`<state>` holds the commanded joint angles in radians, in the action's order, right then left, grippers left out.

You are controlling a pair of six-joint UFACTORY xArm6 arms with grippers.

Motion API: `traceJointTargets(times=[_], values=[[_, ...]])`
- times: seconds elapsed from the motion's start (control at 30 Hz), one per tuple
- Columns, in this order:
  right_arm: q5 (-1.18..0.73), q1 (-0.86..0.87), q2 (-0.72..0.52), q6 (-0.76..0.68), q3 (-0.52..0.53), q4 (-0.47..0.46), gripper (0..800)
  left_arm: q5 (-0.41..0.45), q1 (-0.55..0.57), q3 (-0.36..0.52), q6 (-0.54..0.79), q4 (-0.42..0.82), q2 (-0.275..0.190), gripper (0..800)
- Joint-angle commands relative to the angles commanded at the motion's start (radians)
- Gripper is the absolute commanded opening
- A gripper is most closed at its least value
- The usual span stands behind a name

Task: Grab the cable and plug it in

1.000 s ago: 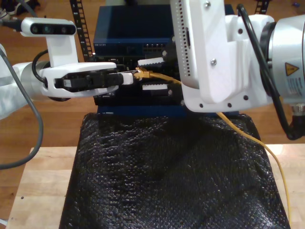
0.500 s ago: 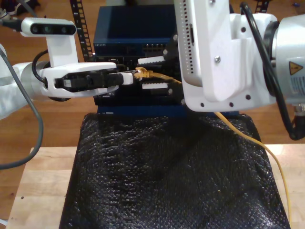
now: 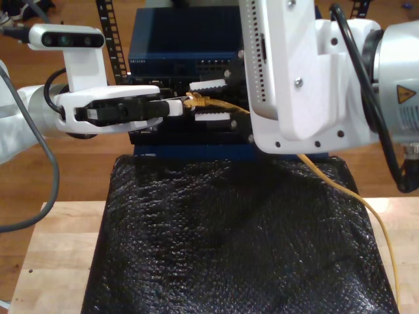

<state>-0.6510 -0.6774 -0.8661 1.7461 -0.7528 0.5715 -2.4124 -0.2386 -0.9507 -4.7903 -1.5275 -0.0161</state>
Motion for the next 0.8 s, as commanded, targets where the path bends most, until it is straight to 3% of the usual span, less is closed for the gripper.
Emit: traceJointTargets(times=[0.8], values=[[0.049, -0.002, -0.015, 0.000, 0.028, 0.000, 47, 0.000, 0.000, 0.000, -0.002, 0.002, 0.000, 8]])
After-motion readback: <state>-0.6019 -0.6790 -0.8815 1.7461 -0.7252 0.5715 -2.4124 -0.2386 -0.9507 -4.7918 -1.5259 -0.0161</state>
